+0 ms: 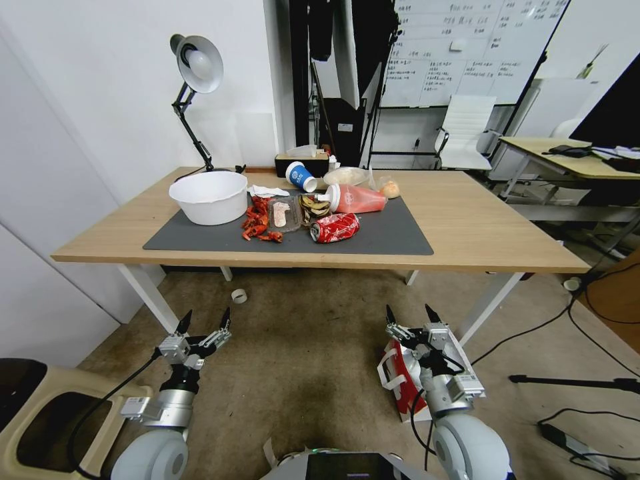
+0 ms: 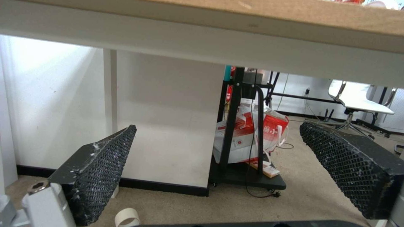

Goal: Pick up the food delivery bag from the floor and place it on the table.

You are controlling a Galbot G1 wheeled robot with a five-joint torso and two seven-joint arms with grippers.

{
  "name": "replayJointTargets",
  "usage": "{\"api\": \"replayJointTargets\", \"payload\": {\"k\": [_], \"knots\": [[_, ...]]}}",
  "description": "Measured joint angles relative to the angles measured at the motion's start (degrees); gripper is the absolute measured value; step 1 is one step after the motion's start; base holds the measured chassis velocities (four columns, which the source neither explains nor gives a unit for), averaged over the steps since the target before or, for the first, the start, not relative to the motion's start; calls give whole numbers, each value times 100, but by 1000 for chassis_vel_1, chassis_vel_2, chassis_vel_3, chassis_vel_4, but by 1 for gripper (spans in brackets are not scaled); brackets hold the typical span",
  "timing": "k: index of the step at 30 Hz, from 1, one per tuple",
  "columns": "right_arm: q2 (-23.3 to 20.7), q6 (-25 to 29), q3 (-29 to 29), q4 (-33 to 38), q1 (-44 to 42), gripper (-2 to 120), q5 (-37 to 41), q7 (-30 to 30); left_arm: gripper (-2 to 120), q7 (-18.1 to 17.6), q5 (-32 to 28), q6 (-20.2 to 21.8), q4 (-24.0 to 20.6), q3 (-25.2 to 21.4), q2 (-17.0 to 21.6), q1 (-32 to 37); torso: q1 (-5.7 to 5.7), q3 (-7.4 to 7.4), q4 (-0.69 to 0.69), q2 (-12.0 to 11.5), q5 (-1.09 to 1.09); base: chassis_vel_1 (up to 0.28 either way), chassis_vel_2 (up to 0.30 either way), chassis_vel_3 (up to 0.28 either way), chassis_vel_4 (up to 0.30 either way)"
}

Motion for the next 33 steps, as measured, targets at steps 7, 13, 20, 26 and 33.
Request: {"api": "replayJointTargets", "payload": {"k": [7,13,20,26,33], "knots": [[-18,12,8,10,-15,100,-2,18,100,5,0,68,-66,2,4,6,-52,-95,0,-148,0,0,0,0,0],[2,34,-26,-25,-2,100,-5,28,100,35,0,82,-102,0,23,52,-104,-191,0,-295,0,0,0,0,0],[-32,35,-9,-30,-1,100,-6,56,100,48,2,83,-102,10,-3,55,-163,-303,0,-467,0,0,0,0,0],[-50,27,9,0,1,100,-4,67,100,66,2,83,-133,12,-7,50,-195,-379,0,-575,0,0,0,0,0],[-27,9,10,15,22,100,-1,80,100,72,0,86,-131,13,-26,33,-245,-509,0,-756,0,0,0,0,0]]}}
